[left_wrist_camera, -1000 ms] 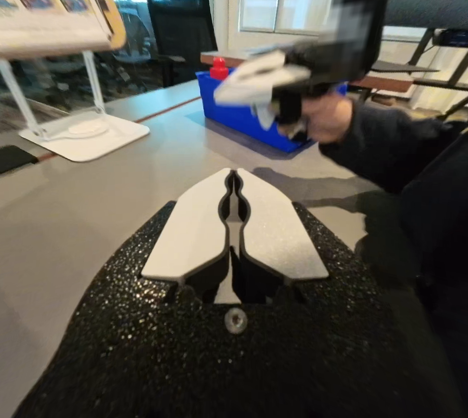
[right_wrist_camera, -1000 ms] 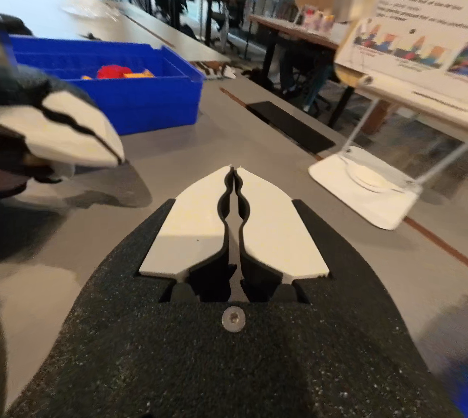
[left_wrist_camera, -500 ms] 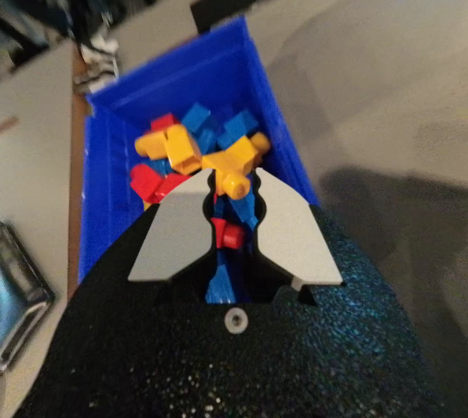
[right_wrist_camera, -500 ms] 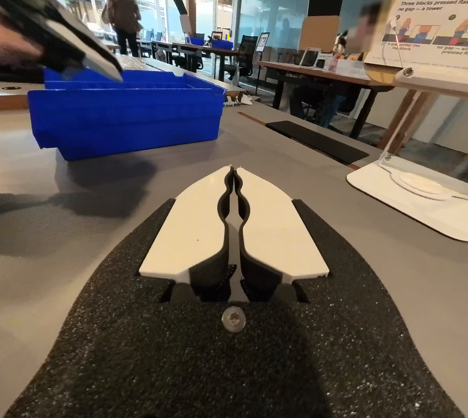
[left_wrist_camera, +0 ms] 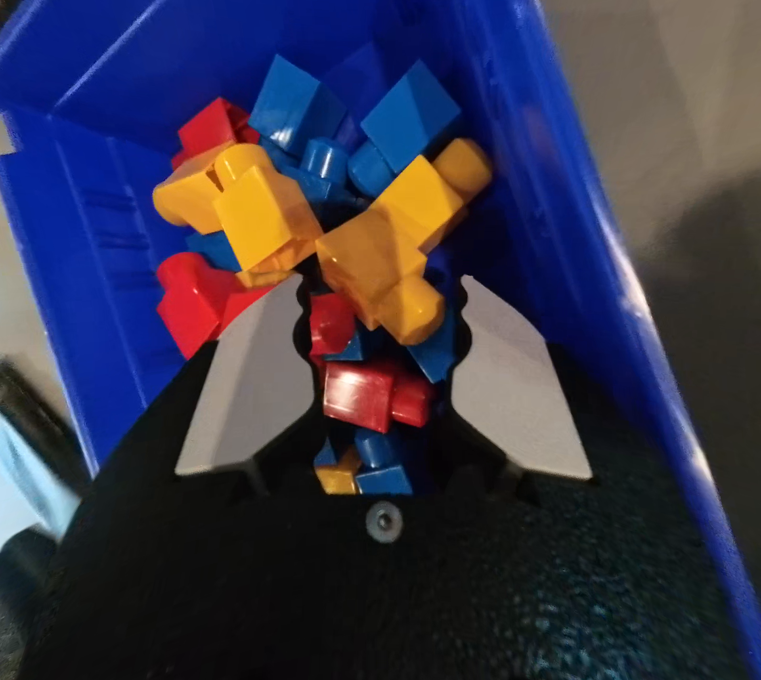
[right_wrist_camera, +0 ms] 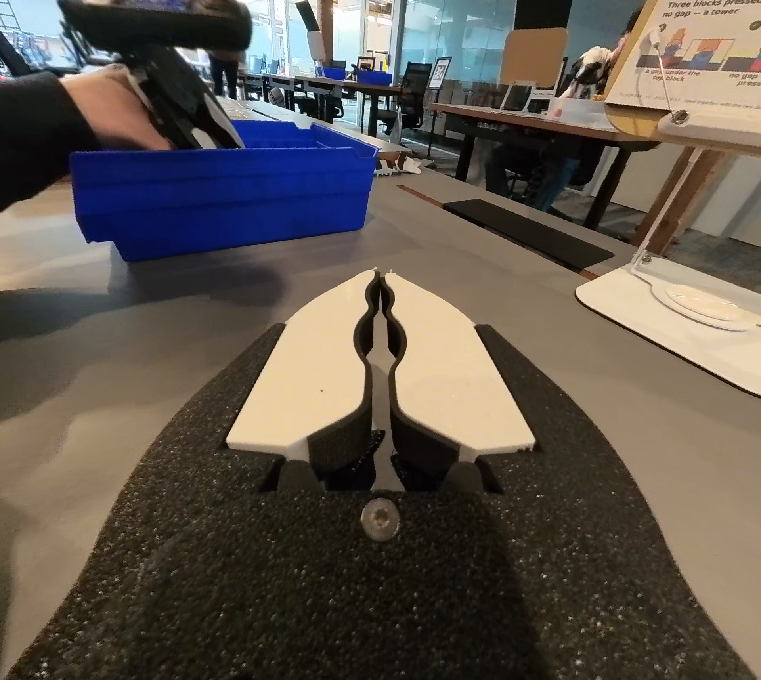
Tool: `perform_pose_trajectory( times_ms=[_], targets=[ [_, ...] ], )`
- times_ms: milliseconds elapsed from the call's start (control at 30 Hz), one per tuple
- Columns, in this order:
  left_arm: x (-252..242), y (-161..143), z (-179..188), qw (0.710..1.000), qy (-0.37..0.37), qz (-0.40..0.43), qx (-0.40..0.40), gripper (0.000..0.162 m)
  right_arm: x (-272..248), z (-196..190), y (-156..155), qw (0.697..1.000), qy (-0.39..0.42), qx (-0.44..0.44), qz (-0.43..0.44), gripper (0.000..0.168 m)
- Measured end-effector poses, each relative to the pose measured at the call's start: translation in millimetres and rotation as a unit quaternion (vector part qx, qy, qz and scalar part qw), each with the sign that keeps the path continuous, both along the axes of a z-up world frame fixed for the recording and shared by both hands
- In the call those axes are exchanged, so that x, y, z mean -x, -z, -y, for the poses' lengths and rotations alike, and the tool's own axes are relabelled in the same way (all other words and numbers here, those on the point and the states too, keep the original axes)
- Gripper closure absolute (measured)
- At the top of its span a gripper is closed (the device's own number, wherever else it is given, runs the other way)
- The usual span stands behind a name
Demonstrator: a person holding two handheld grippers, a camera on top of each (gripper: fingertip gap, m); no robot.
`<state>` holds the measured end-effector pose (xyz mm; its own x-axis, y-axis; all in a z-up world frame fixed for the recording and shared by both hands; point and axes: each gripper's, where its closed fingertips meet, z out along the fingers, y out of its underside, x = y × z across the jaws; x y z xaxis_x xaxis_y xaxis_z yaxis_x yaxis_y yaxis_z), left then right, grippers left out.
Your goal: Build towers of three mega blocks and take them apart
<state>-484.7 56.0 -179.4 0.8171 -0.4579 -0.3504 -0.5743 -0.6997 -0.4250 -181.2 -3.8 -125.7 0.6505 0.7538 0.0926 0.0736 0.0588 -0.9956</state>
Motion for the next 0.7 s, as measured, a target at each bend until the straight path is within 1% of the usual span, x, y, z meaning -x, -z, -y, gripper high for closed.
perform_pose_trajectory(
  times_ms=[133,167,233,333,433,533,633,700],
  targets=[
    [6.9,10.2,-6.3,0.998,0.013,-0.053,0.023,0.094,0.8,1.0,0.5,1.0,-0.004,0.0,0.002,0.168],
    [8.6,12.9,-7.2,0.998,0.01,-0.06,0.031,0.097,1.0,1.1,0.5,1.0,-0.004,-0.001,0.003,0.168],
    [13.9,19.0,-7.9,0.996,-0.001,-0.071,0.049,0.114,1.5,1.3,0.8,1.0,-0.006,-0.001,0.005,0.168],
    [21.7,16.3,-11.0,0.995,-0.005,-0.092,0.034,0.123,1.8,1.6,0.7,1.0,-0.007,-0.002,0.005,0.168],
    [26.8,-3.2,-13.9,0.995,-0.007,-0.099,-0.021,0.124,1.1,1.5,0.1,1.0,-0.006,-0.002,0.001,0.168],
    [19.4,-33.3,-12.6,0.994,0.001,-0.072,-0.083,0.124,-0.2,1.0,-1.1,1.0,-0.003,-0.003,-0.003,0.168],
    [-13.2,-63.9,-5.6,0.991,0.039,-0.004,-0.126,0.124,-2.8,0.8,-3.3,1.0,0.007,-0.01,-0.008,0.168],
    [-43.9,-78.6,2.4,0.987,0.083,0.035,-0.131,0.124,-6.3,0.2,-6.6,1.0,0.019,-0.021,-0.01,0.168]
  ],
)
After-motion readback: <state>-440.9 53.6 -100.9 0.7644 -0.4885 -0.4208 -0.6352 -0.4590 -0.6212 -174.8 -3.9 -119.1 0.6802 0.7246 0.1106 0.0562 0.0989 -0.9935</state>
